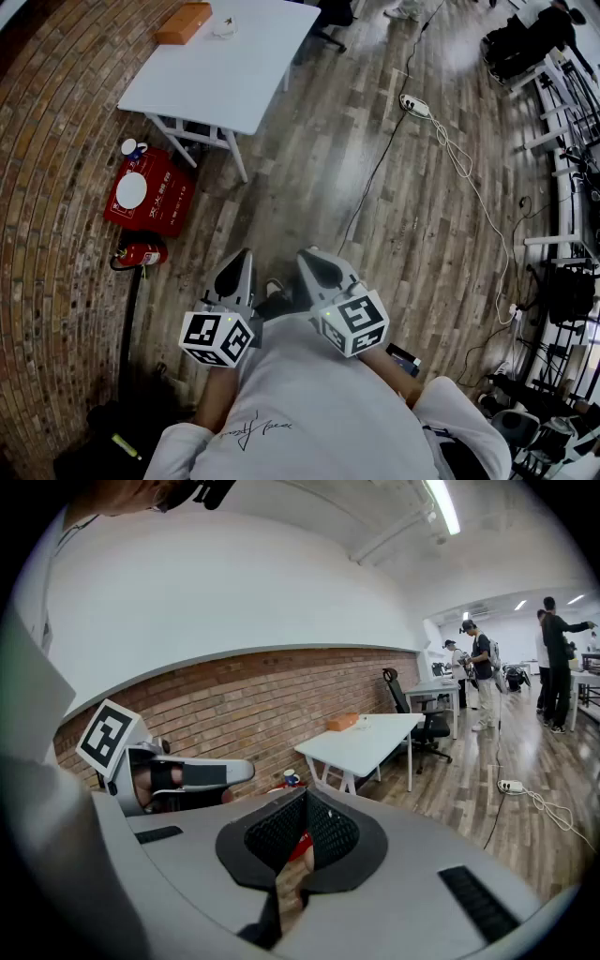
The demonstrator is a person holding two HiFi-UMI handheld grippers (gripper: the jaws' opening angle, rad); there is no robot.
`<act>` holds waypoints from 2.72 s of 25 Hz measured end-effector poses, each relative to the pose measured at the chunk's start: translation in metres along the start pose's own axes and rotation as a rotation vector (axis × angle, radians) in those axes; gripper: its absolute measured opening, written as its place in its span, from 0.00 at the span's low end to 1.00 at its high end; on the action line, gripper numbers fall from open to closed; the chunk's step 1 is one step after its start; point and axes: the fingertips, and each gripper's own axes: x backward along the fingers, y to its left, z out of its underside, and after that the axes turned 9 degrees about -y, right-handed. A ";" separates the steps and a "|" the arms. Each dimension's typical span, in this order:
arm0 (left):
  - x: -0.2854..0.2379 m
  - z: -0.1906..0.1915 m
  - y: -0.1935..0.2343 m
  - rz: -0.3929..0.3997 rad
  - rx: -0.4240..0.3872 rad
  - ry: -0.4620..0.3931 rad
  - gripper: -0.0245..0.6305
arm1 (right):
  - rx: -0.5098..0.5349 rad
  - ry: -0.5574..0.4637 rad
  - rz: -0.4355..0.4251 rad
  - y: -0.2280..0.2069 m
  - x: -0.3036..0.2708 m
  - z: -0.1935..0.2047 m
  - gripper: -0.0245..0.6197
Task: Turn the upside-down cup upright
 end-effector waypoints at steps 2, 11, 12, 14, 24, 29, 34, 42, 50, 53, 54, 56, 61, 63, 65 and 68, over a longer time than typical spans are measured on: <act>-0.005 -0.001 -0.001 -0.001 -0.005 0.000 0.05 | 0.002 -0.001 -0.007 -0.005 -0.004 -0.002 0.07; -0.033 -0.011 -0.002 -0.033 -0.022 -0.013 0.05 | -0.024 -0.005 -0.047 -0.033 -0.024 -0.015 0.07; -0.037 -0.011 -0.004 -0.034 -0.024 -0.016 0.05 | -0.023 -0.004 -0.054 -0.037 -0.026 -0.017 0.07; -0.048 -0.013 -0.007 -0.037 -0.030 -0.018 0.05 | -0.017 -0.003 -0.069 -0.045 -0.032 -0.020 0.07; -0.110 -0.012 -0.022 -0.056 -0.021 -0.011 0.05 | -0.007 -0.020 -0.128 -0.101 -0.061 -0.044 0.07; -0.143 -0.018 -0.030 -0.070 -0.034 -0.026 0.05 | -0.013 -0.031 -0.148 -0.135 -0.065 -0.054 0.07; -0.166 -0.017 -0.036 -0.102 -0.014 -0.043 0.05 | -0.016 -0.031 -0.157 -0.166 -0.066 -0.056 0.07; -0.198 -0.016 -0.043 -0.097 -0.013 -0.014 0.05 | -0.050 -0.017 -0.160 -0.193 -0.073 -0.056 0.07; -0.242 -0.028 -0.026 -0.090 -0.022 -0.009 0.05 | -0.055 -0.006 -0.131 -0.223 -0.105 -0.065 0.07; -0.262 -0.035 -0.016 -0.080 -0.010 -0.006 0.05 | -0.054 0.000 -0.120 -0.233 -0.122 -0.073 0.07; -0.269 -0.038 -0.013 -0.075 -0.007 -0.007 0.05 | -0.052 0.002 -0.117 -0.236 -0.129 -0.075 0.07; -0.284 -0.045 -0.005 -0.066 0.001 -0.009 0.05 | -0.047 0.006 -0.109 -0.242 -0.144 -0.081 0.07; -0.322 -0.060 0.015 -0.044 0.022 0.001 0.05 | -0.043 0.028 -0.084 -0.260 -0.178 -0.093 0.07; -0.337 -0.067 0.022 -0.031 0.030 0.008 0.05 | -0.042 0.036 -0.069 -0.266 -0.192 -0.098 0.07; -0.353 -0.074 0.030 -0.014 0.036 0.019 0.05 | -0.043 0.039 -0.049 -0.273 -0.206 -0.106 0.07; -0.377 -0.086 0.042 0.014 0.039 0.031 0.05 | -0.043 0.043 -0.022 -0.283 -0.226 -0.116 0.07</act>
